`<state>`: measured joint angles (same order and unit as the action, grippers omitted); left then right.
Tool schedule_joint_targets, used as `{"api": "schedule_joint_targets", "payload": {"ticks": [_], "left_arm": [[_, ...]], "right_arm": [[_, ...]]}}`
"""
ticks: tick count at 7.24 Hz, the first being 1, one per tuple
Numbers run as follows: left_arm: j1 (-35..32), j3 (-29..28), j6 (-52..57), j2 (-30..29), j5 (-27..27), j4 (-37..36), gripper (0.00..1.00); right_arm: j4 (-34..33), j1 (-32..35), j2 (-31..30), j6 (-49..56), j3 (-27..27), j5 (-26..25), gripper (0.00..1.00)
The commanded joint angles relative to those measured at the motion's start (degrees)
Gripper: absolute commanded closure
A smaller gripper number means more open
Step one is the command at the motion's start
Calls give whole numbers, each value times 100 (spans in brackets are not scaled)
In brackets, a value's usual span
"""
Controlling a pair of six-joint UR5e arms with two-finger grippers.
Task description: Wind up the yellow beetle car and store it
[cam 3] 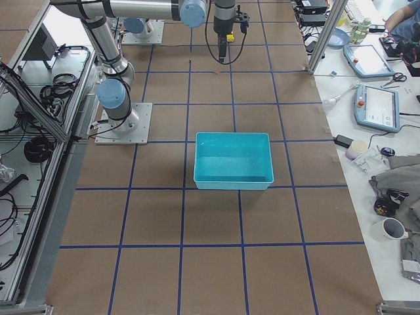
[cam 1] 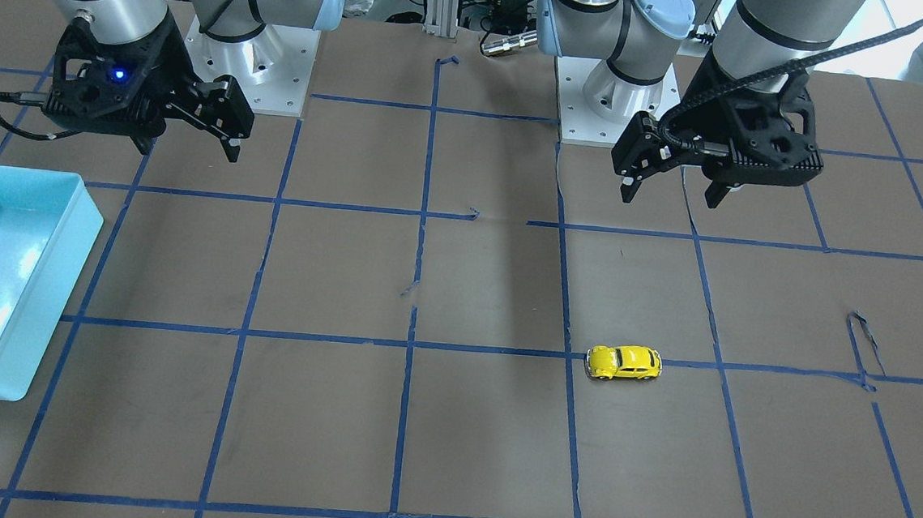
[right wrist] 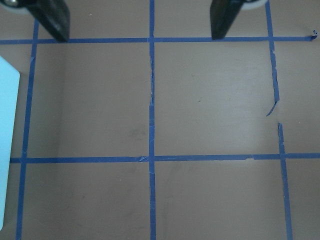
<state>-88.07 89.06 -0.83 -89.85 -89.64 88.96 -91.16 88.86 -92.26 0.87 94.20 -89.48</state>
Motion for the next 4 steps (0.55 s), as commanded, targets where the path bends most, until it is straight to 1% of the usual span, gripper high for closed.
{"api": "schedule_joint_targets", "payload": {"ticks": [1,2,3,4], "left_arm": [[27,6,22,-41,-18,-28,0],[36,58,74,-41,-44,-72,0],[27,163,109,-50,-10,-359,0],[27,277,110,-24,26,-449,0]], "right_arm": [[2,0,-11,0,20,-17,0],[-7,0,15,0,20,1,0],[-15,0,6,-8,20,18,0],[2,0,6,0,28,-17,0]]}}
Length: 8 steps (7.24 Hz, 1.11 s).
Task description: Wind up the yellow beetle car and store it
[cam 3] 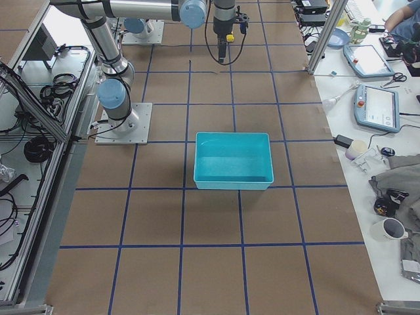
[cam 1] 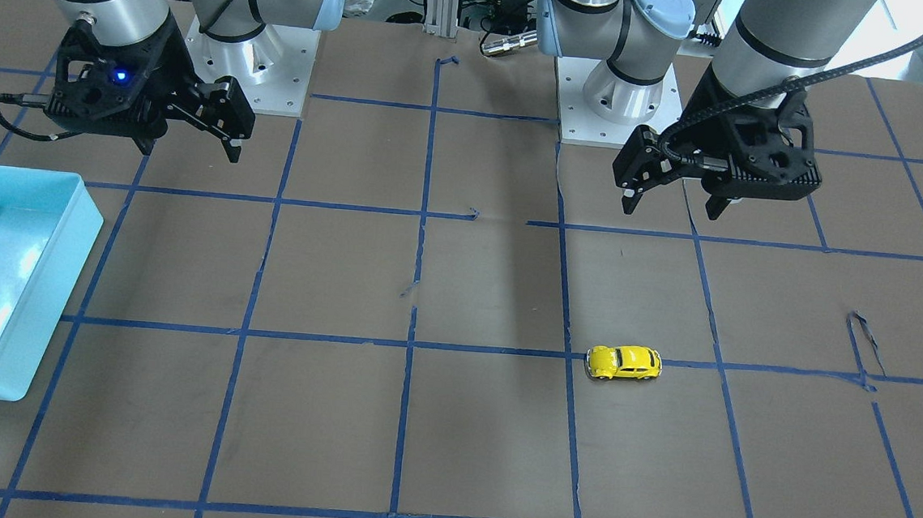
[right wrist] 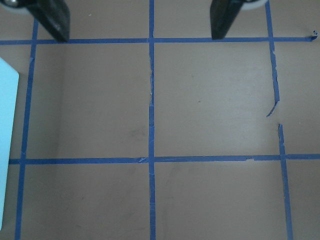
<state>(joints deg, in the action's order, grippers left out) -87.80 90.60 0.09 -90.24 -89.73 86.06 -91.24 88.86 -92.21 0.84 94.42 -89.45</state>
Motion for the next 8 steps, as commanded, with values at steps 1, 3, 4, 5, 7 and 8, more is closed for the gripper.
{"api": "schedule_joint_targets", "payload": {"ticks": [1,3,4,5,7,8], "left_arm": [[0,168,26,16,43,-177,0],[0,168,383,7,253,-186,0],[0,194,378,24,263,-194,0],[0,142,343,24,272,-195,0],[8,168,482,7,254,-203,0],[17,220,1170,-19,271,-186,0]], "right_arm": [[1,0,-25,4,-2,-46,0],[1,0,2,-14,6,-20,0],[1,0,2,-22,6,-20,0],[10,0,-16,-22,41,-29,0],[1,0,-16,-22,41,-29,0],[-8,0,-7,-22,41,-3,0]]}}
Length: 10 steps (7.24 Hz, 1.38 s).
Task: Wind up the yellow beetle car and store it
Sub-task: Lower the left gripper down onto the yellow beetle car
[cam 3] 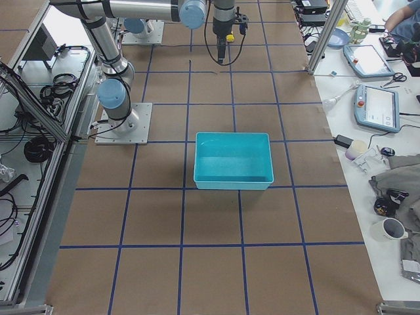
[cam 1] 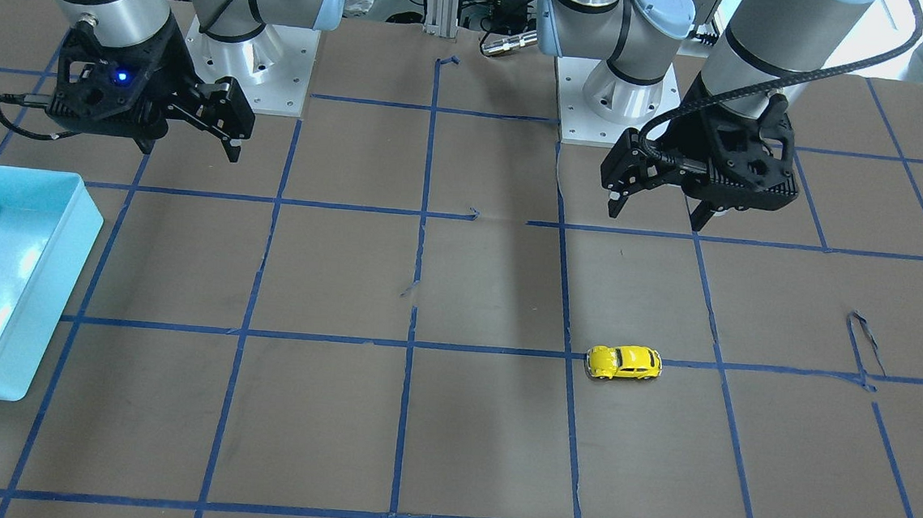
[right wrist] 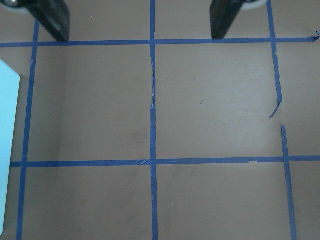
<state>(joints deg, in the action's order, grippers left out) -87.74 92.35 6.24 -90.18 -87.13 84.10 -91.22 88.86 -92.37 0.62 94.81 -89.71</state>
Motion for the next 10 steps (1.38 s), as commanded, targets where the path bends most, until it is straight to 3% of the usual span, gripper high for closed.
{"api": "schedule_joint_targets", "payload": {"ticks": [1,2,4,5,6,8,10], "left_arm": [[2,72,1120,-17,12,45,0],[20,186,2047,-60,12,2,0],[37,807,4086,-568,-5,-976,2],[133,1037,5897,-762,-58,-1270,2],[308,1179,6855,-868,-67,-1273,2],[407,1434,7774,-1105,-198,-1796,2],[407,1724,8515,-1570,-427,-2928,6]], "right_arm": [[-1,0,25,-9,2,7,0],[-1,-9,0,-9,2,-55,0],[-1,-9,-1,26,2,-12,0],[-1,-9,-1,26,2,-63,0],[-1,-9,-1,9,2,-47,0],[-1,-9,-1,9,2,-46,0],[-18,-9,17,0,2,-3,0]]}}
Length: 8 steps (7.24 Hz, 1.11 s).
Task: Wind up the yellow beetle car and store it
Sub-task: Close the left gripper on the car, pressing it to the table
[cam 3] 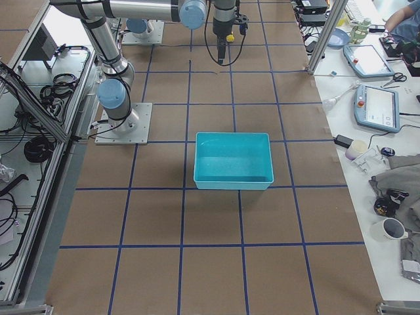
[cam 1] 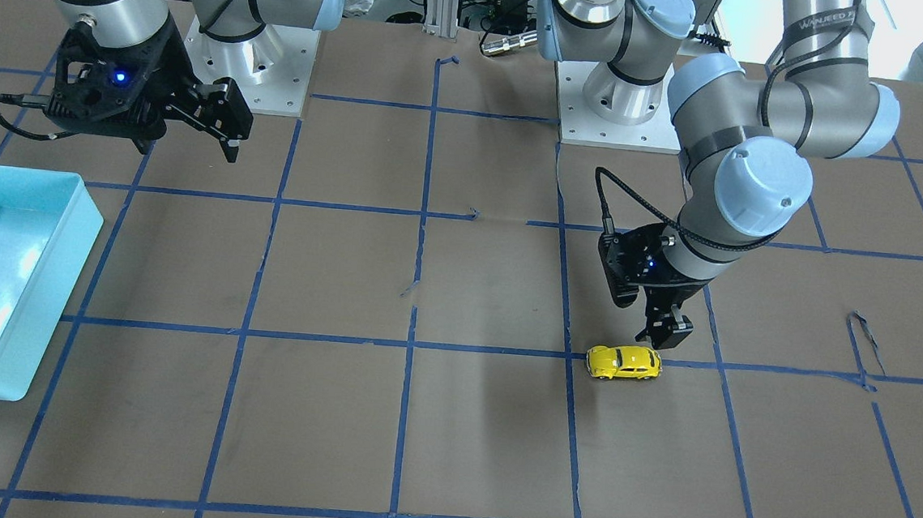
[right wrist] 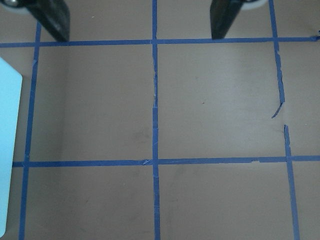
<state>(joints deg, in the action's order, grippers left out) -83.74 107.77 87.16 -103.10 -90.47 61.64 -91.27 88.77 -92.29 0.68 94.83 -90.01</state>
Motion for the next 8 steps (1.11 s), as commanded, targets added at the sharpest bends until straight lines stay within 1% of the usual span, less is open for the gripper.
{"api": "schedule_joint_targets", "payload": {"ticks": [1,2,3,4,6,8], "left_arm": [[6,175,363,-455,-59,-1036,6],[6,166,354,-613,-67,-1344,10],[6,166,328,-685,-67,-1417,12],[6,192,336,-703,-93,-1418,14],[15,201,197,-799,-93,-1417,15],[24,105,240,-896,-93,-1522,18]], "right_arm": [[-5,-9,-9,-7,0,-17,0],[3,-9,-17,-33,0,-34,0],[4,-9,-9,-33,0,-35,0],[-5,0,-9,-24,0,-35,0],[3,0,-9,-42,0,-35,0],[-14,-9,9,-42,0,-26,0]]}}
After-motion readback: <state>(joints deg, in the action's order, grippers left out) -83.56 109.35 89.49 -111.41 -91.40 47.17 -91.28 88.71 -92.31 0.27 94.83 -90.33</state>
